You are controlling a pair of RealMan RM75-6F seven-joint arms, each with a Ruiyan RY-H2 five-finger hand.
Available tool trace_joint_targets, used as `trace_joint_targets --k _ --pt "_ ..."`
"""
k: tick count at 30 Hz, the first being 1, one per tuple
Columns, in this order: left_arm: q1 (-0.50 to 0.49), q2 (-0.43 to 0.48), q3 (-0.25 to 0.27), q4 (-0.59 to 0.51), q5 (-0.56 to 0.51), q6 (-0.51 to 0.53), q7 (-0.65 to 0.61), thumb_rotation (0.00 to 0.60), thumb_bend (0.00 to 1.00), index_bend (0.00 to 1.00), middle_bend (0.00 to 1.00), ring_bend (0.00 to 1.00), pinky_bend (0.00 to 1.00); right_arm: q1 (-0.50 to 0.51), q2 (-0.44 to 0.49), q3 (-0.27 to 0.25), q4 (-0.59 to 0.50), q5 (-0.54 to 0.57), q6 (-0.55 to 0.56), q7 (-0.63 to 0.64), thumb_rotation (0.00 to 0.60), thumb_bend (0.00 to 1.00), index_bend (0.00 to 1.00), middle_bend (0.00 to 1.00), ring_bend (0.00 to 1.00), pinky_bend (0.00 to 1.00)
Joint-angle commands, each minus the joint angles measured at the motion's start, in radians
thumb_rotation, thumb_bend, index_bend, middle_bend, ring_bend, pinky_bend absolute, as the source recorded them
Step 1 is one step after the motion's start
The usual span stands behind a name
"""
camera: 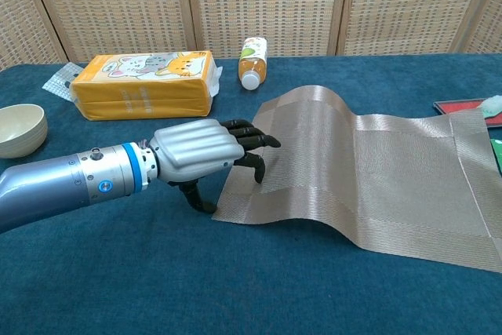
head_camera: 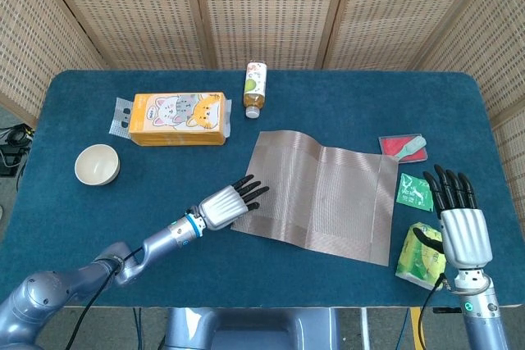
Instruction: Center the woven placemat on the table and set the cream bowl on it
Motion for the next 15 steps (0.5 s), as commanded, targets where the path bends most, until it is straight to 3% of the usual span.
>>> trace_joint_targets --k 1,15 --pt "-0.003 0.0 -0.001 -0.004 -0.003 0.0 0.002 0.6 0.34 0.31 0.0 0.0 0.0 -0.001 0.001 0.0 -0.001 -0.002 0.0 0.0 0.6 0.0 0.0 0.0 0.0 0.0" --pt "-0.02 0.002 -0.017 -0.046 -0.027 -0.009 0.031 0.6 0.34 0.31 0.0 0.0 0.0 -0.006 0.006 0.005 -0.008 -0.011 0.002 0.002 0.6 0.0 0.0 0.0 0.0 0.0"
